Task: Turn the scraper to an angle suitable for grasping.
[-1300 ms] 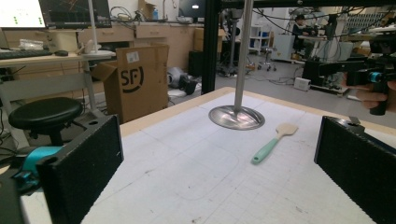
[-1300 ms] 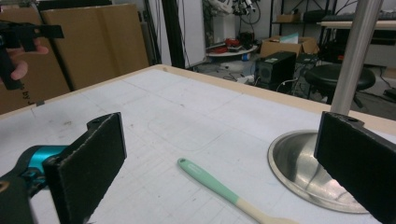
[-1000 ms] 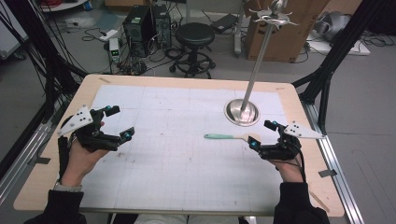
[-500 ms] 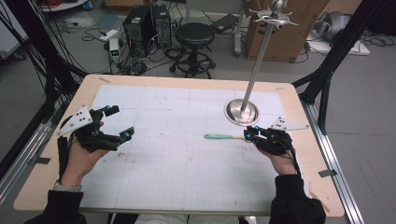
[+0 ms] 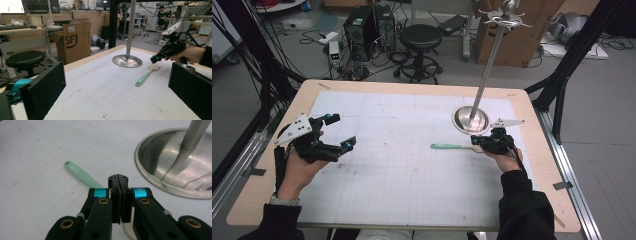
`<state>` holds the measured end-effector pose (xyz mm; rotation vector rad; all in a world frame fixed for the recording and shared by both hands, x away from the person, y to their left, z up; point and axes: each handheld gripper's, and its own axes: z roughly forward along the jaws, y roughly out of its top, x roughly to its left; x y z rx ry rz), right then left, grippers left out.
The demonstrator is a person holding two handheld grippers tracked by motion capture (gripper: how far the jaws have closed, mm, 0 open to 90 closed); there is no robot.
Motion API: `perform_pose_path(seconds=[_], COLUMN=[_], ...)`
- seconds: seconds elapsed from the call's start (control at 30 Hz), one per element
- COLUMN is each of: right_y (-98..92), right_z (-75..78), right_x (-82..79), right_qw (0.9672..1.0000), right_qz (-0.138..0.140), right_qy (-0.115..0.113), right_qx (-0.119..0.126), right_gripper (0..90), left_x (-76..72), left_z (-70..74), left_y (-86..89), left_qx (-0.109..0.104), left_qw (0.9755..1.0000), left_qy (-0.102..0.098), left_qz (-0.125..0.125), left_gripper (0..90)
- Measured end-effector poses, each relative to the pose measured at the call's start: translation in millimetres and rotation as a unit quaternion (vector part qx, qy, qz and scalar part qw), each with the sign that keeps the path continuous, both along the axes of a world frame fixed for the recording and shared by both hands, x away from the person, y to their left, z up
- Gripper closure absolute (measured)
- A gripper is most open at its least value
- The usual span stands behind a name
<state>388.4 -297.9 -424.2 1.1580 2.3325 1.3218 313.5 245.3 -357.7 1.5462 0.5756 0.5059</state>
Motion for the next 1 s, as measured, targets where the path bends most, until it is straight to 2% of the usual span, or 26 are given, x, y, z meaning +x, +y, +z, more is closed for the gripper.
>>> perform_pose_path(seconds=[0.13, 0.2, 0.27, 0.4, 0.6, 0.8, 1.0], right_y=[1.3, 1.7, 2.1, 4.0, 10.8, 9.8, 10.6], right_z=[-4.6, -6.6, -9.3, -15.2, -17.9, -18.6, -18.2], right_x=[12.5, 16.6, 18.7, 20.8, 24.4, 22.1, 16.2], right_qw=[0.9994, 0.9990, 0.9988, 0.9977, 0.9968, 0.9964, 0.9961], right_qz=[-0.003, -0.005, -0.003, -0.010, -0.009, -0.012, -0.016], right_qy=[0.023, 0.025, 0.034, 0.045, 0.036, 0.050, 0.050], right_qx=[-0.024, -0.035, -0.034, -0.050, -0.071, -0.068, -0.071], right_gripper=[89.9, 90.0, 90.0, 90.0, 89.9, 90.0, 90.0], left_x=[-0.2, -0.3, -0.9, -1.1, -1.6, -1.0, -1.6], left_z=[-0.7, -0.5, -0.1, -0.1, 0.2, -1.1, -2.1], left_y=[-0.1, 0.2, 0.4, 0.2, 0.4, 1.6, 1.1], left_qx=[0.000, 0.001, 0.000, -0.001, 0.001, 0.000, -0.002], left_qw=[1.0000, 1.0000, 1.0000, 1.0000, 1.0000, 1.0000, 1.0000], left_qy=[0.001, 0.000, 0.000, -0.001, -0.002, 0.003, 0.005], left_qz=[0.000, 0.000, 0.000, -0.001, -0.002, 0.001, -0.007], left_gripper=[1.7, 1.7, 1.7, 1.7, 1.7, 1.6, 1.7])
